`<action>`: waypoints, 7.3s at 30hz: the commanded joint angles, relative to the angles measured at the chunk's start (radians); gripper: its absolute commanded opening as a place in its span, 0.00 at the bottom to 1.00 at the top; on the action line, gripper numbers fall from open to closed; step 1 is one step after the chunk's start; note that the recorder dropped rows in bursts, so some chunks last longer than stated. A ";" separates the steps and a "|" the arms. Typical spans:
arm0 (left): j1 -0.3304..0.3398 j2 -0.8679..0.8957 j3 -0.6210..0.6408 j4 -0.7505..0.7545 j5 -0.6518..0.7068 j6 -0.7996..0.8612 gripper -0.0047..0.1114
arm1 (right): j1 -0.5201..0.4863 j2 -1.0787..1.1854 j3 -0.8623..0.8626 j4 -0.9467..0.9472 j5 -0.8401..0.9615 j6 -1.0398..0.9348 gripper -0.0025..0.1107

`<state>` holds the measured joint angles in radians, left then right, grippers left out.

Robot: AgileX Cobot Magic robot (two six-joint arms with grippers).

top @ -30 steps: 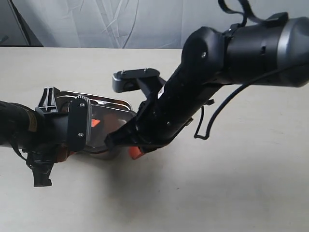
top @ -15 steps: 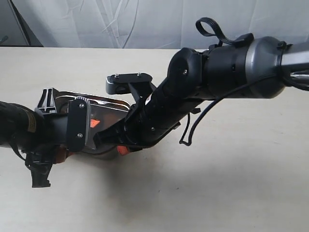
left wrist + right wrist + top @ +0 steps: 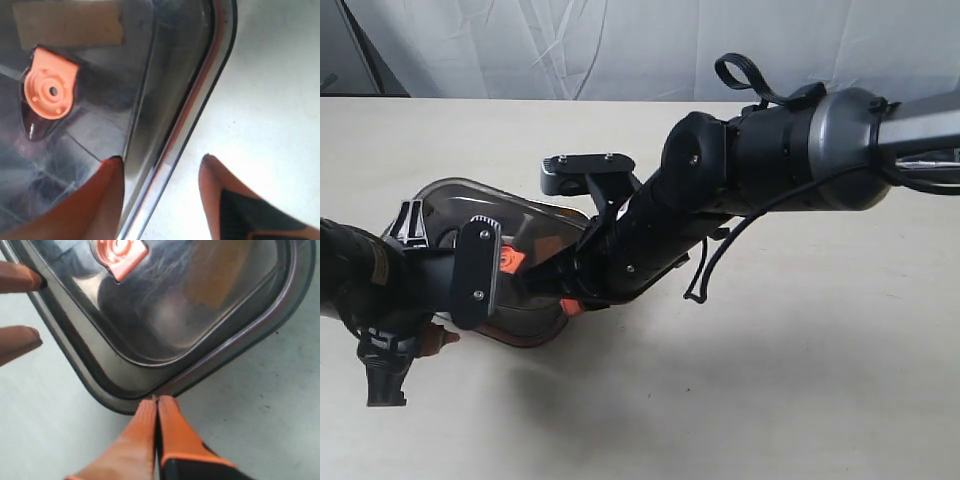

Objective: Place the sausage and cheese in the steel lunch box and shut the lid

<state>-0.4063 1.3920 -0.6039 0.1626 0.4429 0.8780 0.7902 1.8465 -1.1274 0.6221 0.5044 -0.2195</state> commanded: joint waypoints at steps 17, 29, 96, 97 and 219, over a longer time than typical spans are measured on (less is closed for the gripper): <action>-0.004 -0.241 0.007 0.106 -0.049 -0.330 0.13 | -0.109 -0.077 -0.041 -0.084 0.194 -0.003 0.02; 0.170 -0.217 -0.250 0.367 0.367 -1.256 0.04 | 0.048 0.011 -0.043 -0.165 0.100 0.150 0.02; 0.443 0.204 -0.398 -0.117 0.611 -0.840 0.04 | 0.139 0.048 -0.043 -0.390 -0.073 0.465 0.02; 0.443 0.204 -0.398 -0.117 0.611 -0.840 0.04 | 0.139 0.048 -0.043 -0.410 -0.073 0.485 0.02; 0.443 0.155 -0.430 -0.131 0.432 -0.878 0.04 | 0.117 -0.048 -0.049 -1.057 0.029 1.040 0.01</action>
<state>0.0341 1.5513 -1.0270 0.0262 0.8720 0.0000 0.9104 1.8114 -1.1705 -0.4399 0.5431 0.8331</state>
